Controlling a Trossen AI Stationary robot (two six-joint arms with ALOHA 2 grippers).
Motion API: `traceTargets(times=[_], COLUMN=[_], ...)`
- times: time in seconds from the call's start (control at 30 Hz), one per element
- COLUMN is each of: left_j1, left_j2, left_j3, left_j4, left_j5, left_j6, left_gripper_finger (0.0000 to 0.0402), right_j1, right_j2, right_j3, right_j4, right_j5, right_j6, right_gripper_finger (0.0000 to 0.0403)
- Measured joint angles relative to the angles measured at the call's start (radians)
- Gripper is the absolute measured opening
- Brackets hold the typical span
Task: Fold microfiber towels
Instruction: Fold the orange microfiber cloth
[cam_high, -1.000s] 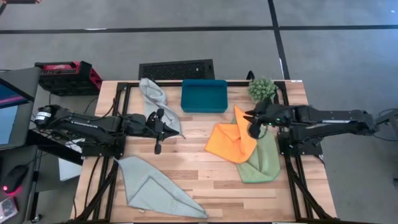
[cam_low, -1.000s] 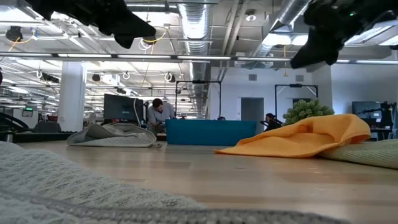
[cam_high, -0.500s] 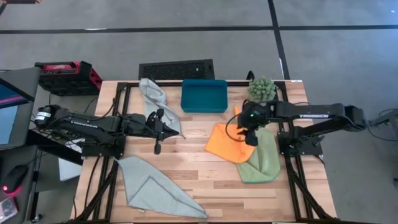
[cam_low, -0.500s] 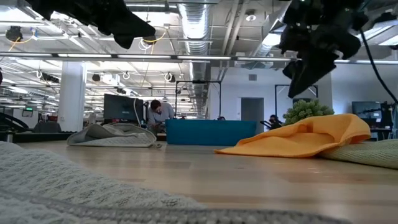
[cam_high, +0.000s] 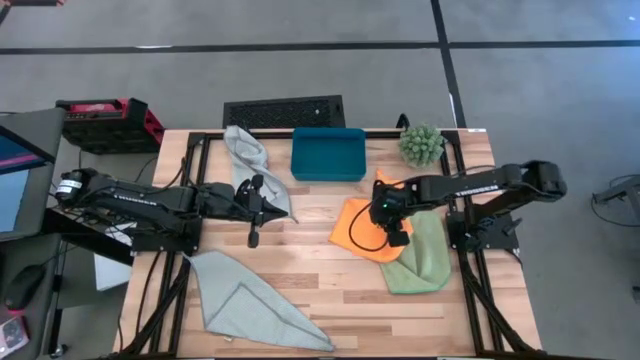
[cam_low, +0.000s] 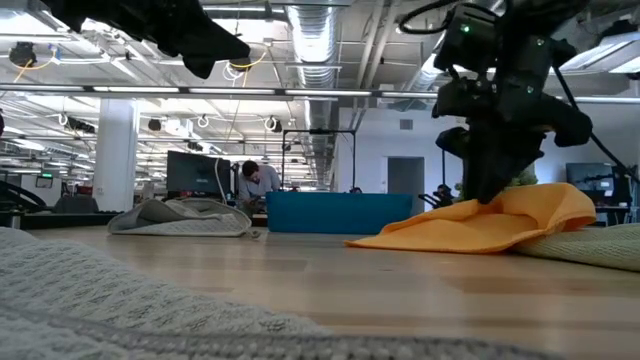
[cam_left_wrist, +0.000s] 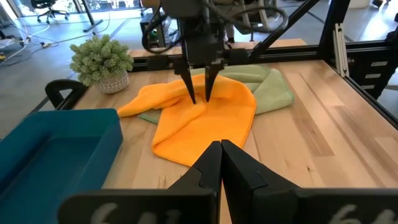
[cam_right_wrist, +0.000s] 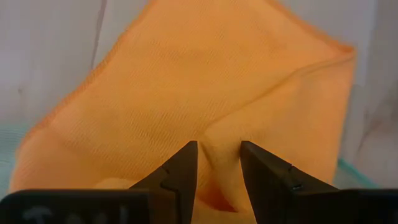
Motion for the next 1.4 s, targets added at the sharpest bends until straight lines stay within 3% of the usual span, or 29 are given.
traceTargets(times=[0.2,0.5,0.67,0.73,1.1,1.4], left_j1=[0.000,0.000,0.000,0.000,0.000,0.000], left_j2=[0.000,0.000,0.000,0.000,0.000,0.000], left_j3=[0.000,0.000,0.000,0.000,-0.001,-0.001], left_j4=[0.000,0.000,0.000,0.000,0.000,0.002], left_j5=[0.000,0.000,0.000,0.000,0.001,0.001], left_j6=[0.000,0.000,-0.001,-0.001,-0.011,-0.027], left_gripper_finger=[0.0000,0.0000,0.0000,0.0000,0.0000,0.0000], right_j1=[0.018,0.054,0.060,0.060,0.059,0.050], right_j2=[0.044,0.103,0.097,0.078,0.045,0.223], right_j3=[0.000,0.000,0.000,0.002,0.126,0.221], right_j4=[-0.004,-0.004,0.021,0.026,0.091,0.329], right_j5=[0.027,0.281,0.280,0.280,0.253,0.157], right_j6=[0.000,-0.024,-0.024,-0.024,-0.023,-0.062], right_gripper_finger=[0.0137,0.0100,0.0023,0.0010,0.0009,0.0006])
